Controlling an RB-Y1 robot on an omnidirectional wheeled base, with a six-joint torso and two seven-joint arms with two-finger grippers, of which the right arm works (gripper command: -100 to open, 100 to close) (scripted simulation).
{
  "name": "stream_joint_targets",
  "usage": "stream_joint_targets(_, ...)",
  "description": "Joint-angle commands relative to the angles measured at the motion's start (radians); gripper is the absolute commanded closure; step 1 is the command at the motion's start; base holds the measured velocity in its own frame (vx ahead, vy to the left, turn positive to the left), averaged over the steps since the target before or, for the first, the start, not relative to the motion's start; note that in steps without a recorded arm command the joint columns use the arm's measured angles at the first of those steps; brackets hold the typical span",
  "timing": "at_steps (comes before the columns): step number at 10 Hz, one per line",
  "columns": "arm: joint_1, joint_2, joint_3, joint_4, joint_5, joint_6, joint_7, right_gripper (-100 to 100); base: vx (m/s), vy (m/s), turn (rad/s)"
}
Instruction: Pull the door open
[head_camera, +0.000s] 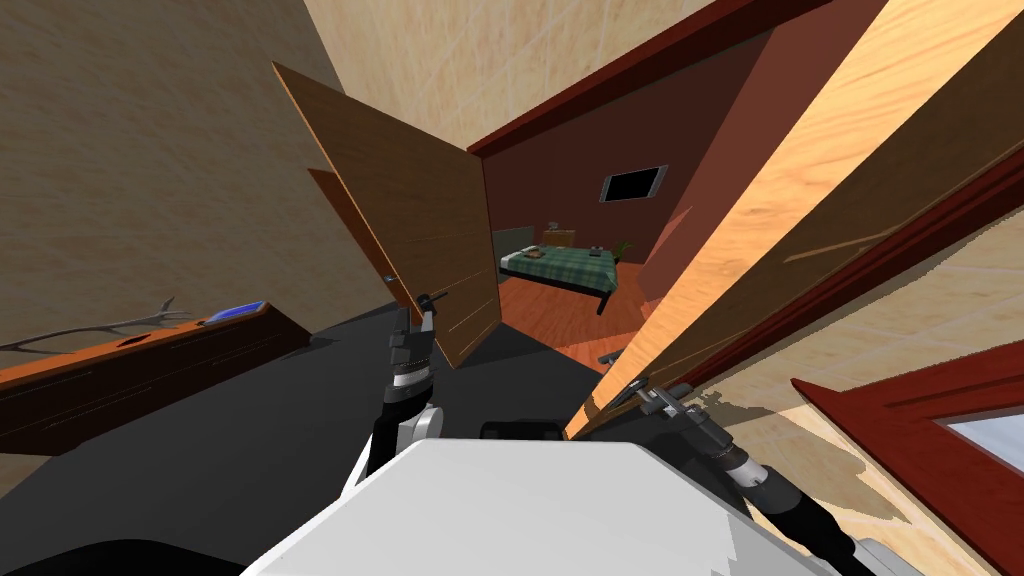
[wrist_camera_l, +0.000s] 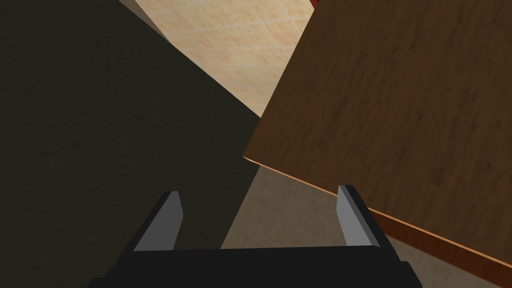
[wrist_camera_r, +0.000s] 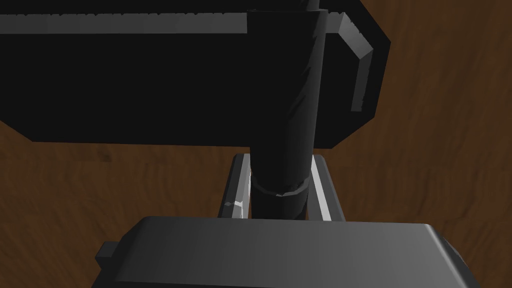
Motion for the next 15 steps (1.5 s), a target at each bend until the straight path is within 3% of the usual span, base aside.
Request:
stream_joint_targets(1, 0.002, -0.002, 0.009, 0.024, 0.01, -0.038, 0.003, 100, 0.003, -0.004, -0.023)
stream_joint_targets(10, -0.002, -0.038, 0.014, 0.142, 0.038, -0.218, 0.018, 100, -0.016, -0.034, -0.017)
stream_joint_targets(11, -0.002, -0.044, 0.015, 0.163, 0.043, -0.249, 0.021, 100, -0.072, -0.1, -0.008)
stream_joint_targets(13, -0.003, -0.051, 0.016, 0.185, 0.048, -0.284, 0.023, 100, -0.106, -0.091, 0.01)
stream_joint_targets(15, -0.003, -0.053, 0.016, 0.194, 0.05, -0.297, 0.024, 100, -0.138, -0.066, 0.033)
